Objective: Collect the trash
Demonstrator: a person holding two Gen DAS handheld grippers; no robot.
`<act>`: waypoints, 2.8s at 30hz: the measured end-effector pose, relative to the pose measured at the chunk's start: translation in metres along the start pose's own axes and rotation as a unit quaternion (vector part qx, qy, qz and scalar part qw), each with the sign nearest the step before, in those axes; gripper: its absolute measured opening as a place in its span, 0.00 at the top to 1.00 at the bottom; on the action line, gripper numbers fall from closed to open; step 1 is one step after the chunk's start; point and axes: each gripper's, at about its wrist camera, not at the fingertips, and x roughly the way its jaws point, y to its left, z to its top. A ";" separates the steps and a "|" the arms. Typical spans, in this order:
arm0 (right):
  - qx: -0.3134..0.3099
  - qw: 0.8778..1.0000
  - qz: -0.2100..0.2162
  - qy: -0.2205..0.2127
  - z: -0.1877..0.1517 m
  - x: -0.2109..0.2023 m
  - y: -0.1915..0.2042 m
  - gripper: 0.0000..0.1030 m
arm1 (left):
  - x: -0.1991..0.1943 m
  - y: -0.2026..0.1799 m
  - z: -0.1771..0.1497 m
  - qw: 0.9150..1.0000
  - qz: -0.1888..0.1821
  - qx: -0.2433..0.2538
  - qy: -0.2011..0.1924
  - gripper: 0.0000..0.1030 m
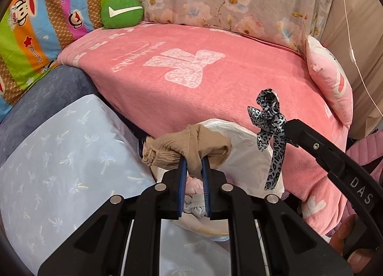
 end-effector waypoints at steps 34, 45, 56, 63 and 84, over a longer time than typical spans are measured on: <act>-0.082 0.995 -0.050 0.031 -0.014 0.008 0.023 0.55 | -0.008 0.035 -0.020 0.997 0.072 -0.035 -0.018 0.26; -0.153 0.980 -0.116 0.044 -0.036 0.002 0.054 0.35 | -0.016 0.052 -0.036 0.994 0.101 -0.048 -0.018 0.17; -0.167 0.975 -0.130 0.059 -0.049 -0.003 0.056 0.17 | -0.019 0.059 -0.052 0.991 0.120 -0.053 -0.010 0.15; -0.167 0.973 -0.136 0.081 -0.057 0.000 0.054 0.16 | -0.018 0.060 -0.062 0.990 0.131 -0.058 -0.001 0.13; -0.184 0.967 -0.156 0.077 -0.076 0.004 0.050 0.10 | -0.017 0.060 -0.077 0.988 0.142 -0.065 0.004 0.13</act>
